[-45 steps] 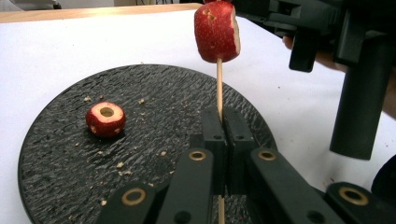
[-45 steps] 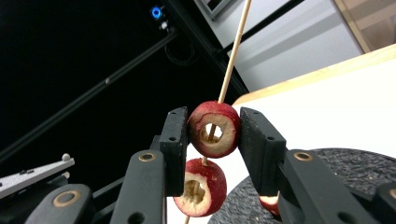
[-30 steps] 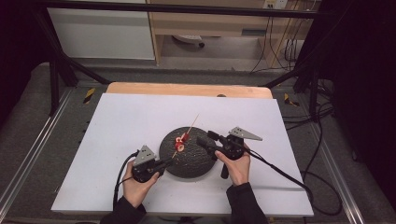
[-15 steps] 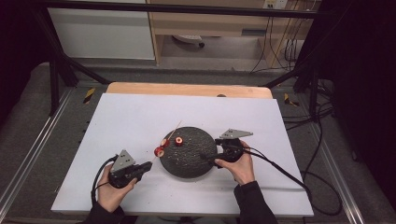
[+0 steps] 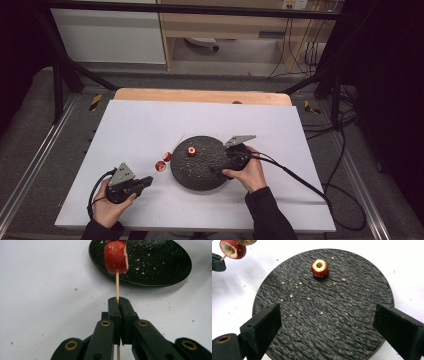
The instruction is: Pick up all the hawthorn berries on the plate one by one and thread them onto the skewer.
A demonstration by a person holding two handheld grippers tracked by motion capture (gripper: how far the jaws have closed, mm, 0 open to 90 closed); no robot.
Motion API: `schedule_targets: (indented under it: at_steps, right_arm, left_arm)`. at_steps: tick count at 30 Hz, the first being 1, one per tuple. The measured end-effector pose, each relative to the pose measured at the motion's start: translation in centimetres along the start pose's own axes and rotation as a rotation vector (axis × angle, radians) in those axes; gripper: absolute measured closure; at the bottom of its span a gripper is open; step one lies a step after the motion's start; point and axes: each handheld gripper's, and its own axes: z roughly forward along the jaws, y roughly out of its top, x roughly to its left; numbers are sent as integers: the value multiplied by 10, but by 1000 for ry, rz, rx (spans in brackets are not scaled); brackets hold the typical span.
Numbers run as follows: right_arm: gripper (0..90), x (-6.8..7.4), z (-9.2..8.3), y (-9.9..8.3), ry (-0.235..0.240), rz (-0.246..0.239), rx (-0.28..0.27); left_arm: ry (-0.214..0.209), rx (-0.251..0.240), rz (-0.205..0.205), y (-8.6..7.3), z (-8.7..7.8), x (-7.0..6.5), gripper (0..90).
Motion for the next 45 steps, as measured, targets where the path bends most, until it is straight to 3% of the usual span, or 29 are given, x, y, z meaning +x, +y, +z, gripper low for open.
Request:
schedule_targets:
  at_steps: [8, 15, 21, 26, 35, 45]
  right_arm:
    - [102, 5, 14, 18, -7, 3, 33]
    - [120, 9, 30, 36, -23, 33, 62]
    - [159, 10, 44, 49, -37, 105, 72]
    - [186, 11, 58, 55, -43, 133, 90]
    - [289, 12, 77, 64, -58, 197, 117]
    - [441, 12, 94, 67, -67, 226, 134]
  left_arm:
    - [6, 7, 5, -4, 0, 5, 884]
    - [9, 4, 4, -7, -3, 8, 884]
    - [12, 6, -2, -9, -5, 9, 884]
    - [14, 9, -6, -9, -4, 10, 884]
    - [14, 5, -10, -8, -4, 9, 884]
    - [12, 9, -7, -8, -3, 9, 884]
